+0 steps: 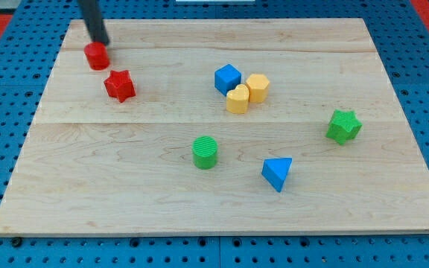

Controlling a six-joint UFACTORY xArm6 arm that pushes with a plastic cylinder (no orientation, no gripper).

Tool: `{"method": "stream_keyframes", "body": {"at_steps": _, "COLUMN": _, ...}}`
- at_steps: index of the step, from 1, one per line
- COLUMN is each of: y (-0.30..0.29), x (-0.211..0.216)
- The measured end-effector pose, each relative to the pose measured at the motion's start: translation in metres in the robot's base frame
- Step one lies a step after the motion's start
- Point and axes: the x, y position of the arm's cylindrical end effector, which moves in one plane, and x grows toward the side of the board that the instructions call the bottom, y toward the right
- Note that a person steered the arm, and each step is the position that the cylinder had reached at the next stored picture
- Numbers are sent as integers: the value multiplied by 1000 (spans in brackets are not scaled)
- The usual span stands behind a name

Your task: Push the red circle into the red star

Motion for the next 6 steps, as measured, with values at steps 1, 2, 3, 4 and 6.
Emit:
{"method": "stream_keyframes", "body": {"at_steps": 1, "y": -30, "x": 12}}
{"method": "stream_keyframes", "body": {"at_steps": 2, "y": -51, "x": 5}}
{"method": "stream_keyframes", "body": {"at_steps": 3, "y": -13, "x": 54}}
{"method": "stream_keyframes", "body": {"at_steps": 4, "y": 53, "x": 67}}
{"method": "stream_keyframes", "body": {"at_steps": 6, "y": 8, "x": 46}}
